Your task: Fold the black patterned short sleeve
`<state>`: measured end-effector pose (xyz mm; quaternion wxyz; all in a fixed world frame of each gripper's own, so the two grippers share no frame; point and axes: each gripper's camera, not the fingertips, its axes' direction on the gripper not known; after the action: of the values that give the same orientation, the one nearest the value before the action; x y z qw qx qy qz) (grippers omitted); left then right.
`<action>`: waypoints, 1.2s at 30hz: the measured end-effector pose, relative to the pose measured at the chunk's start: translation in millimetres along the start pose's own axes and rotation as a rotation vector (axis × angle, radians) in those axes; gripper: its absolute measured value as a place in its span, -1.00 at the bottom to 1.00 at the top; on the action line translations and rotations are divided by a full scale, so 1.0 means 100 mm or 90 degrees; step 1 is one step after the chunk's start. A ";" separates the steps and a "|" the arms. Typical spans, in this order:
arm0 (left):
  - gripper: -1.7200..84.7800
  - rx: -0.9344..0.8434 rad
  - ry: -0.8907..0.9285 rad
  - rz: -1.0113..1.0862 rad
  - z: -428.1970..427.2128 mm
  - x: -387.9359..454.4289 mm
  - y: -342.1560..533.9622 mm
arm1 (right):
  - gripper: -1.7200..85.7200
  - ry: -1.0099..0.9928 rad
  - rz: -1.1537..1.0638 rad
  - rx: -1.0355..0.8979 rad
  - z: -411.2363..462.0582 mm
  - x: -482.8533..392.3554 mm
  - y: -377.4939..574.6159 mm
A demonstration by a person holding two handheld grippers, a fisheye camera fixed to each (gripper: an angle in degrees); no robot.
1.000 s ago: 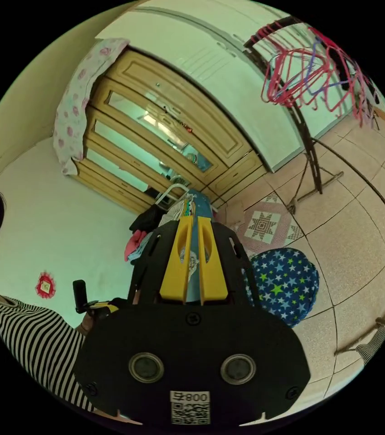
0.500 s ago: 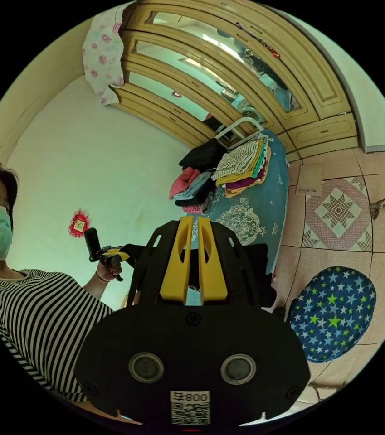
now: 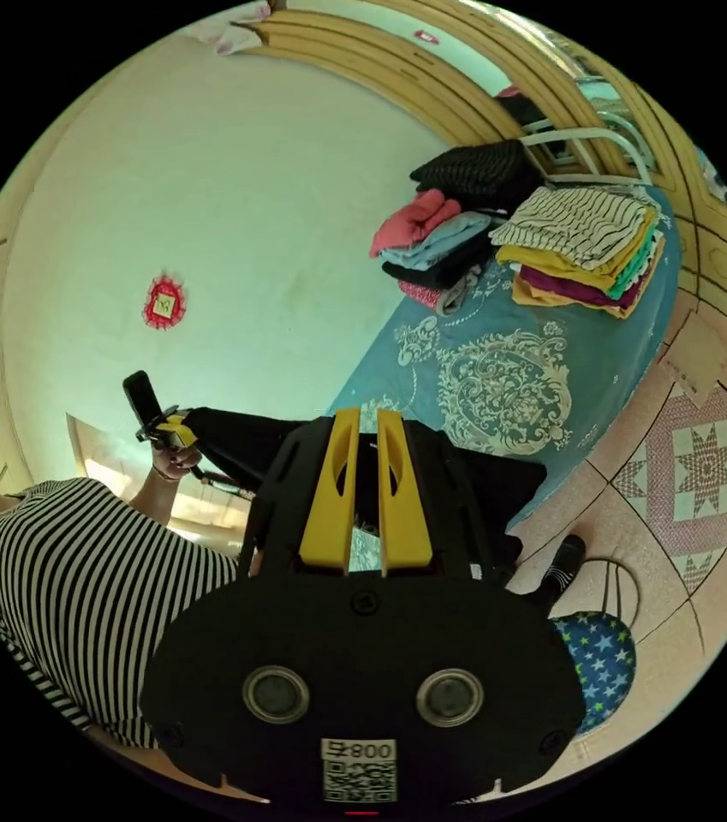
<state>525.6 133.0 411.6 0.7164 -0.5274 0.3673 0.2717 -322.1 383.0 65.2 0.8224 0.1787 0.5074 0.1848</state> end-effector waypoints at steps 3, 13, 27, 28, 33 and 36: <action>-0.88 -0.011 -0.008 -0.008 0.01 -0.03 0.15 | -0.87 0.003 -0.022 -0.092 0.44 0.33 -0.34; -0.88 -0.045 -0.043 -0.023 -0.14 -0.28 0.68 | -0.81 -0.011 0.018 -0.269 1.51 1.38 -0.80; -0.88 -0.143 -0.089 -0.051 -0.22 -0.34 0.25 | -0.74 -0.072 -0.133 -0.405 2.18 2.52 -1.73; -0.88 -0.149 -0.094 -0.050 -0.23 -0.31 0.19 | -0.73 -0.075 -0.162 -0.422 2.25 2.58 -1.81; -0.88 -0.171 -0.103 -0.045 -0.22 -0.23 0.02 | -0.70 -0.114 -0.225 -0.490 2.58 2.88 -2.08; -0.88 -0.174 -0.102 -0.054 -0.20 -0.24 -0.01 | -0.68 -0.135 -0.267 -0.511 2.78 2.99 -2.18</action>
<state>507.4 113.3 427.8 0.6758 -0.6117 0.2457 0.3297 79.5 309.2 -153.3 0.8936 -0.2420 0.3340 0.1770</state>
